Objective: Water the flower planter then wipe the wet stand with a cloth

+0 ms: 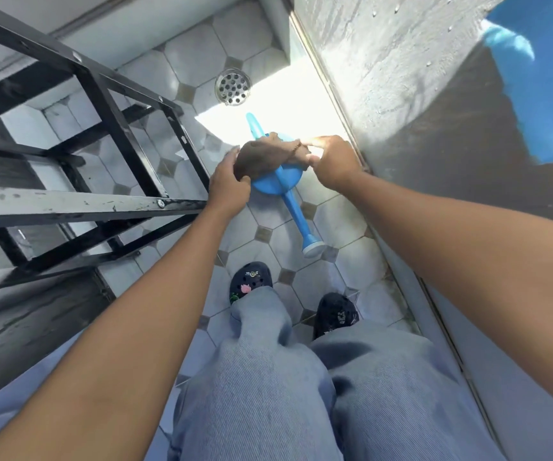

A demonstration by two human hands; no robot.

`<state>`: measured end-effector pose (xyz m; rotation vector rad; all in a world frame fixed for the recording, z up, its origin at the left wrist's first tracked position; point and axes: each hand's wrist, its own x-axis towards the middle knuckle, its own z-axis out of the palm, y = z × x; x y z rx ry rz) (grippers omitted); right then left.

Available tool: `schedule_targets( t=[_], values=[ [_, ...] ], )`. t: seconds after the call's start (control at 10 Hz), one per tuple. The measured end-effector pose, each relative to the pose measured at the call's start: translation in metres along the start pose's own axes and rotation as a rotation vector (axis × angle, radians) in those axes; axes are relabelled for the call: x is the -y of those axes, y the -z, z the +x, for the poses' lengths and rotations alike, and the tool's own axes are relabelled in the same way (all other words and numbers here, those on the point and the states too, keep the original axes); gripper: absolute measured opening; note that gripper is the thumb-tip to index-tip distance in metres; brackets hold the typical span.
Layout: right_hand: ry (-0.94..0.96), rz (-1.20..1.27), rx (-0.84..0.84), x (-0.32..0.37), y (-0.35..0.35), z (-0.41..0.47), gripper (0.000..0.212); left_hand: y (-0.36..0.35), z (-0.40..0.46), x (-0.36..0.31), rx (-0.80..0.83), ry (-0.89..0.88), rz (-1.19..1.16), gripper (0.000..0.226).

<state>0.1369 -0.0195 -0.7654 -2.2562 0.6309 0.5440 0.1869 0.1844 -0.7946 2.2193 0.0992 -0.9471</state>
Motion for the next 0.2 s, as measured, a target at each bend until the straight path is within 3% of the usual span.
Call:
schedule_targets(
  t=[0.1, 0.2],
  values=[
    [0.045, -0.055, 0.156, 0.005, -0.011, -0.013, 0.046, -0.003, -0.004, 0.002, 0.162, -0.061, 0.142, 0.070],
    [-0.017, -0.028, 0.116, 0.010, -0.009, -0.030, 0.049, 0.004, -0.017, -0.008, 0.149, -0.039, 0.209, 0.075]
  ],
)
